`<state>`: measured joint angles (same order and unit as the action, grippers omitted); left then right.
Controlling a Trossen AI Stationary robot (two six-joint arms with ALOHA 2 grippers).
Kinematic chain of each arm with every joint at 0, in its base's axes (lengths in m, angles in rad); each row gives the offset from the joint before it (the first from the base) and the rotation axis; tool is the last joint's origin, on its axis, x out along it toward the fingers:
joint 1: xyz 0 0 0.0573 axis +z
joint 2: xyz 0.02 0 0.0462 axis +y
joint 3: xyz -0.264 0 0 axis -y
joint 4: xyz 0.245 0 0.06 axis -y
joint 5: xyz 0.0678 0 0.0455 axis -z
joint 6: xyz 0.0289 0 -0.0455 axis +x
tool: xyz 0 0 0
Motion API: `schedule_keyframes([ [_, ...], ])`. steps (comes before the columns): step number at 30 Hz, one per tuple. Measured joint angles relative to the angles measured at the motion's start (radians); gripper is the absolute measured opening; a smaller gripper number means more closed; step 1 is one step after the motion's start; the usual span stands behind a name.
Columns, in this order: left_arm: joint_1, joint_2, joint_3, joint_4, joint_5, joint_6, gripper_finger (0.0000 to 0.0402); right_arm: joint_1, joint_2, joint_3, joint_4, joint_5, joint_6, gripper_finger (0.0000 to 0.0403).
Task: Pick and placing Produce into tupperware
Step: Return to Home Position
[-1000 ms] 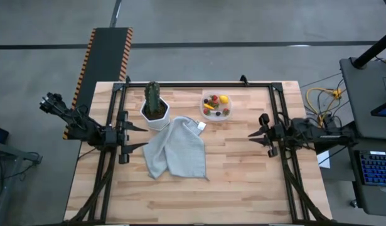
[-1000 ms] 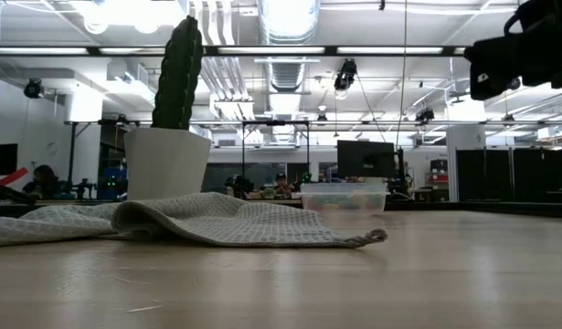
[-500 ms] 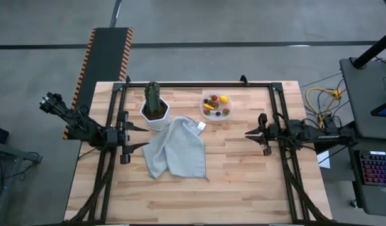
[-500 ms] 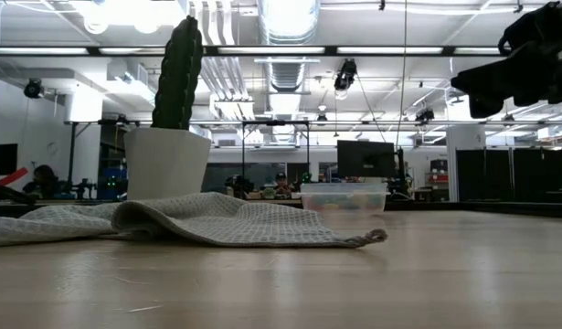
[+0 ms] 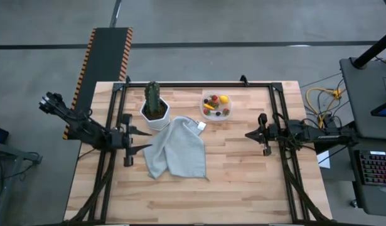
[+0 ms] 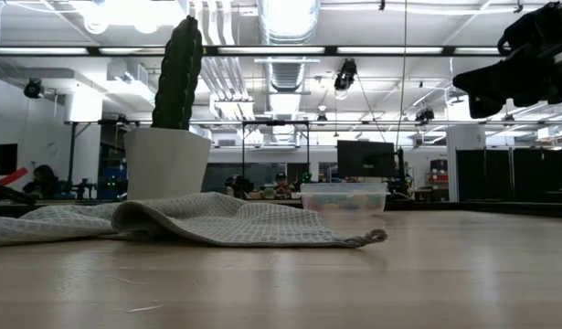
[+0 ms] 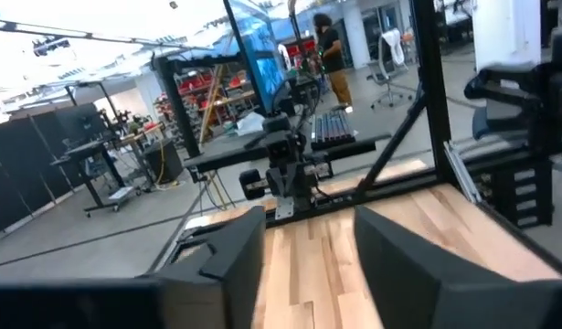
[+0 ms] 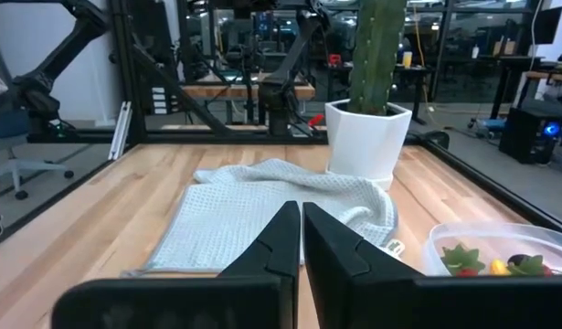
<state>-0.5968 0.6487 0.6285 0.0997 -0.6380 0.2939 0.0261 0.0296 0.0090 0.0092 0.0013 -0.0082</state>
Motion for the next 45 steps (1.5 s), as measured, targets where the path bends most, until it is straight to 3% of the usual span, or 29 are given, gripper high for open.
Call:
schedule_keyframes([
  [3, 0.000, 0.028, 0.000, -0.004, 0.044, 0.000, 0.0104, 0.000, 0.007, 0.000, 0.001, 0.000, 0.000, 0.0009],
  [7, 0.003, 0.044, 0.000, -0.003, 0.246, -0.004, 0.0014, 0.000, 0.015, 0.000, 0.000, 0.000, 0.001, 0.0009],
  [9, 0.015, 0.043, 0.000, 0.007, 0.317, -0.004, 0.0010, 0.000, 0.018, 0.000, 0.000, 0.000, 0.003, 0.0009],
  [13, 0.085, -0.001, 0.000, -0.028, 0.296, -0.002, 0.0001, 0.000, 0.018, 0.000, 0.001, 0.000, 0.004, 0.0009],
  [22, 0.349, -0.118, -0.010, -0.081, 0.416, -0.016, 0.0000, 0.000, 0.018, 0.000, 0.001, 0.000, -0.012, 0.0009],
  [28, 0.455, -0.163, -0.154, 0.032, 0.523, -0.028, 0.0000, 0.000, 0.018, 0.000, 0.001, 0.000, -0.026, 0.0009],
  [33, 0.501, -0.273, -0.274, 0.064, 0.570, -0.082, 0.0000, 0.000, 0.018, 0.000, 0.001, 0.000, -0.022, 0.0009],
  [38, 0.509, -0.413, -0.359, 0.001, 0.560, -0.105, 0.0000, 0.000, 0.021, 0.000, 0.001, 0.000, -0.018, 0.0009],
  [42, 0.509, -0.535, -0.413, -0.088, 0.495, -0.109, 0.0000, 0.000, 0.026, 0.000, 0.001, -0.001, -0.011, 0.0009],
  [45, 0.509, -0.624, -0.449, -0.085, 0.525, -0.129, 0.0000, 0.000, 0.035, 0.000, -0.001, -0.001, -0.003, 0.0009],
])
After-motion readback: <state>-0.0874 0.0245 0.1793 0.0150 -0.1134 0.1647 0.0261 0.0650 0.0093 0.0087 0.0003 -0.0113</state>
